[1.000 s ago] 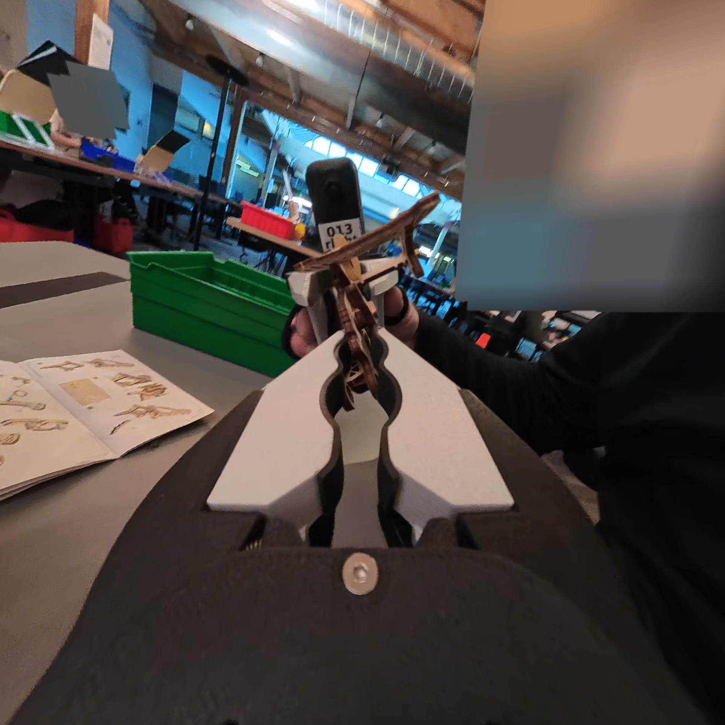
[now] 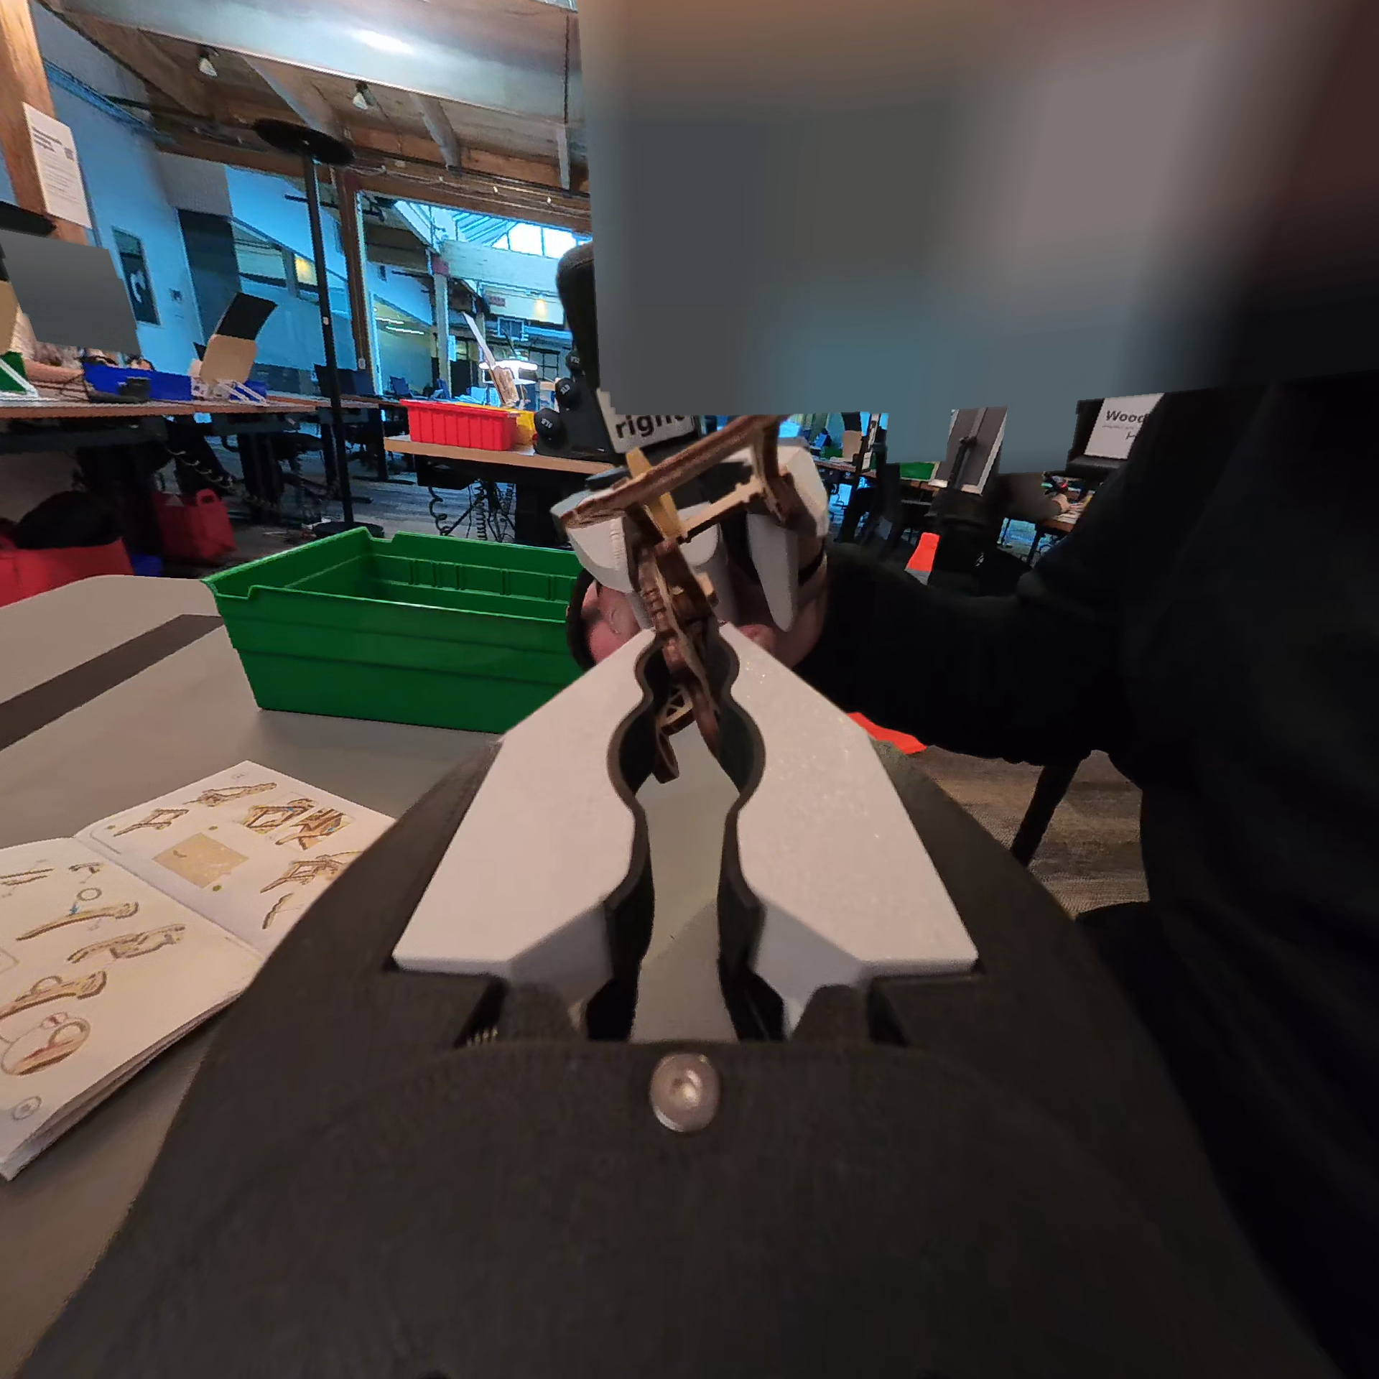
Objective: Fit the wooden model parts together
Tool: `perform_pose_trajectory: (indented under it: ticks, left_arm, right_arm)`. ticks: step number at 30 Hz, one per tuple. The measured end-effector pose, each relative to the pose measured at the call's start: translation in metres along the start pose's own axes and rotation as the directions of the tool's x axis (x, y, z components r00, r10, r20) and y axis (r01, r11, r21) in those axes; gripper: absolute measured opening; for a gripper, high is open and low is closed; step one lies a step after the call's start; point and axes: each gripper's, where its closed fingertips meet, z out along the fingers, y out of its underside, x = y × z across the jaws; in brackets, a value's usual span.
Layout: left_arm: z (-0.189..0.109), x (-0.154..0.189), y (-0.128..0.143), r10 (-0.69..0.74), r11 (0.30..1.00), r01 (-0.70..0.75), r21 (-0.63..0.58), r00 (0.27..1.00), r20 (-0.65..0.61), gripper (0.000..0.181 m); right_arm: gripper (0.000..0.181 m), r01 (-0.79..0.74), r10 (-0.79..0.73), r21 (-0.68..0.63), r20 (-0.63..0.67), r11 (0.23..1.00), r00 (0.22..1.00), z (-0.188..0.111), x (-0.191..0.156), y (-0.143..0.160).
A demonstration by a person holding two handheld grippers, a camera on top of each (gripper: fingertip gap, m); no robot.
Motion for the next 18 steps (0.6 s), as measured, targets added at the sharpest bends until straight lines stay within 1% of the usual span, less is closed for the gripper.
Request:
perform_pose_trajectory:
  ticks: [5,9,13,15,18]
  left_arm:
    - [0.002,-0.001,-0.002,-0.058,0.998,0.058,0.026,0.998,0.000,0.006]
    - [-0.001,0.001,-0.005,-0.055,0.997,0.057,0.059,0.998,-0.028,0.006]
    - [-0.008,0.006,-0.016,-0.095,0.982,0.112,0.154,0.989,-0.113,0.006]
    - [-0.013,0.009,-0.020,-0.134,0.966,0.168,0.195,0.975,-0.177,0.006]
    - [-0.022,0.011,-0.026,-0.193,0.929,0.267,0.257,0.940,-0.280,0.007]
  right_arm:
    - [0.040,0.074,-0.074,0.005,-0.032,0.997,0.997,0.000,0.002,-0.001]
    - [0.040,0.123,-0.124,-0.010,-0.067,0.992,0.990,0.003,0.001,-0.003]
    - [0.049,0.128,-0.129,-0.017,-0.098,0.992,0.987,0.004,0.001,-0.008]
    - [0.055,0.149,-0.151,-0.024,-0.116,0.989,0.982,0.006,-0.003,-0.010]
    - [0.056,0.171,-0.172,-0.023,-0.131,0.985,0.976,0.006,-0.009,-0.016]
